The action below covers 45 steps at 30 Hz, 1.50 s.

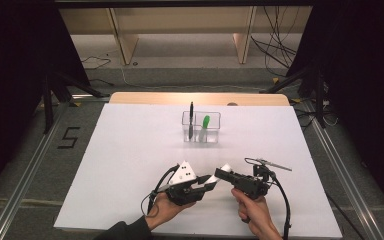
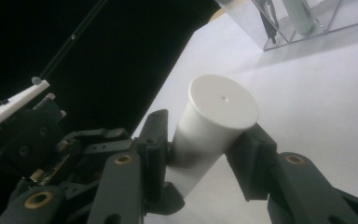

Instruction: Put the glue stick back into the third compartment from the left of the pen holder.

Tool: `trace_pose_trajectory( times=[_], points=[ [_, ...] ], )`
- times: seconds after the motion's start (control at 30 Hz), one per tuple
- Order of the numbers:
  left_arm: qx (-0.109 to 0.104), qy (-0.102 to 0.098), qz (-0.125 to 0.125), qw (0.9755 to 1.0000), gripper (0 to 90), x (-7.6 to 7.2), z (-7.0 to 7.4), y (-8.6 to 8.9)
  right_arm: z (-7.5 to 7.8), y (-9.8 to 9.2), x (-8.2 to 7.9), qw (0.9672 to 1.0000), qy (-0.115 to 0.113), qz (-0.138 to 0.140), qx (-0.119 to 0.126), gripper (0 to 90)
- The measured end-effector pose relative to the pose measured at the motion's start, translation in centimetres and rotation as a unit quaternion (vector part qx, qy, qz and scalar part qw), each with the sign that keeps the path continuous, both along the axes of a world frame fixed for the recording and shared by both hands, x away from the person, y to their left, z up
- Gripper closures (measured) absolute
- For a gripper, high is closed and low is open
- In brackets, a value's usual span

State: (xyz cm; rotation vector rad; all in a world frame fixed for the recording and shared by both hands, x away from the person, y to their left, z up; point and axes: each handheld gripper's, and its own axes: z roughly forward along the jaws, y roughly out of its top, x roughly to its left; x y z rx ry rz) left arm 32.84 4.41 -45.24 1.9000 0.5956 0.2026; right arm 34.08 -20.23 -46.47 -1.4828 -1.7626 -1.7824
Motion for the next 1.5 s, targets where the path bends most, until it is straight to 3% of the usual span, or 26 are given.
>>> trace_pose_trajectory(
  times=[0.17, 0.3, 0.4, 0.57, 1.2, 1.5],
  points=[
    [-0.002, -0.005, -0.008, 1.0000, 70.5, 0.0, -0.2, 0.0, 0.2, -0.1, -0.1, 0.9999, -0.005, 0.000, 0.014, 66.2],
    [-0.007, 0.008, -0.016, 0.9998, 68.3, 0.1, -0.3, 0.0, 0.5, 0.1, -0.4, 0.9997, -0.020, 0.003, 0.012, 67.6],
    [-0.006, 0.016, -0.019, 0.9997, 52.8, 0.2, -0.1, 0.1, 0.7, 0.0, -0.4, 0.9997, -0.025, 0.002, 0.006, 67.7],
    [-0.005, 0.033, -0.021, 0.9992, 39.7, 0.4, -0.2, 0.5, 0.9, -0.3, -0.4, 0.9990, -0.042, -0.008, -0.011, 67.7],
    [-0.002, 0.042, 0.013, 0.9990, 26.7, 1.3, -0.3, 3.8, 1.4, -1.0, -0.2, 0.9970, -0.061, -0.026, -0.039, 67.7],
    [0.000, 0.049, 0.023, 0.9985, 24.3, 1.5, -0.3, 5.0, 2.0, -1.3, 0.0, 0.9923, -0.091, -0.038, -0.074, 67.7]
  ],
)
